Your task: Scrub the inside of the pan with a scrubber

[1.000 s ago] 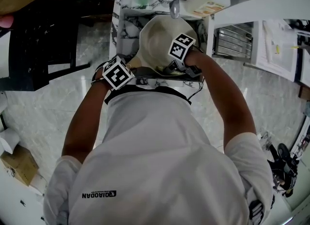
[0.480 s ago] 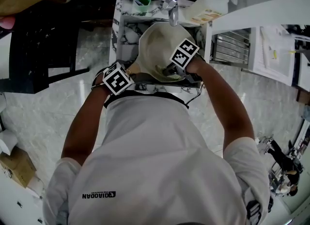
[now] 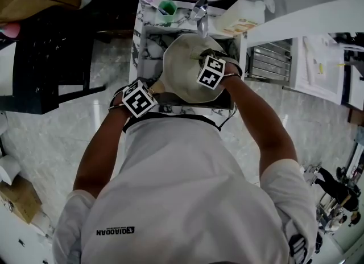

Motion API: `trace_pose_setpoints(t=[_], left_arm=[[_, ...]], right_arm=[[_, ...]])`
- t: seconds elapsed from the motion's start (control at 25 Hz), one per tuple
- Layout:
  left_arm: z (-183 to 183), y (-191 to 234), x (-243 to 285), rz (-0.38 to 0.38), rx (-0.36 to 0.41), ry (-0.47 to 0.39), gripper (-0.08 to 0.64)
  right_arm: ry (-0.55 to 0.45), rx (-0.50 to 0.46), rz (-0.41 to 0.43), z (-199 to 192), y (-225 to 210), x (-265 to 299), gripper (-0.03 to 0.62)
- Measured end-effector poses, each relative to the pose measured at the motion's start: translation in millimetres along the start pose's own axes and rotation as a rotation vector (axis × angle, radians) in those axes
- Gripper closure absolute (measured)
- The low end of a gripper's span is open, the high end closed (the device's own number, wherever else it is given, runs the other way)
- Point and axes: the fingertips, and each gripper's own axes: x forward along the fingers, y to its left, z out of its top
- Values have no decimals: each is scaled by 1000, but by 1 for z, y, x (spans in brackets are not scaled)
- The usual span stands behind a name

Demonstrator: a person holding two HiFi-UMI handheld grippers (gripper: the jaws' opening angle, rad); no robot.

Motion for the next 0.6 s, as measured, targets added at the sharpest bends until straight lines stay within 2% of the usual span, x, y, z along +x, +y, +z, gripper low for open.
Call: trace_pose_setpoints(t=[0.12, 0.2, 0.32, 0.44, 0.6], left_arm=[[-1, -2, 0, -2, -4, 1, 368], [-2, -2, 1, -2, -5, 2, 370], [-1, 0, 0, 4, -5, 1, 370], [-1, 1, 0, 8, -1, 0, 370], [-1, -1, 0, 9, -6, 1, 370]], right_arm=[[62, -305, -180, 1, -15, 8, 508], [92, -518, -253, 5, -15, 11, 509], [121, -763, -332, 13, -17, 18, 509], [146, -892, -363, 14, -20, 32, 509], [192, -931, -325, 0, -24, 54, 508]])
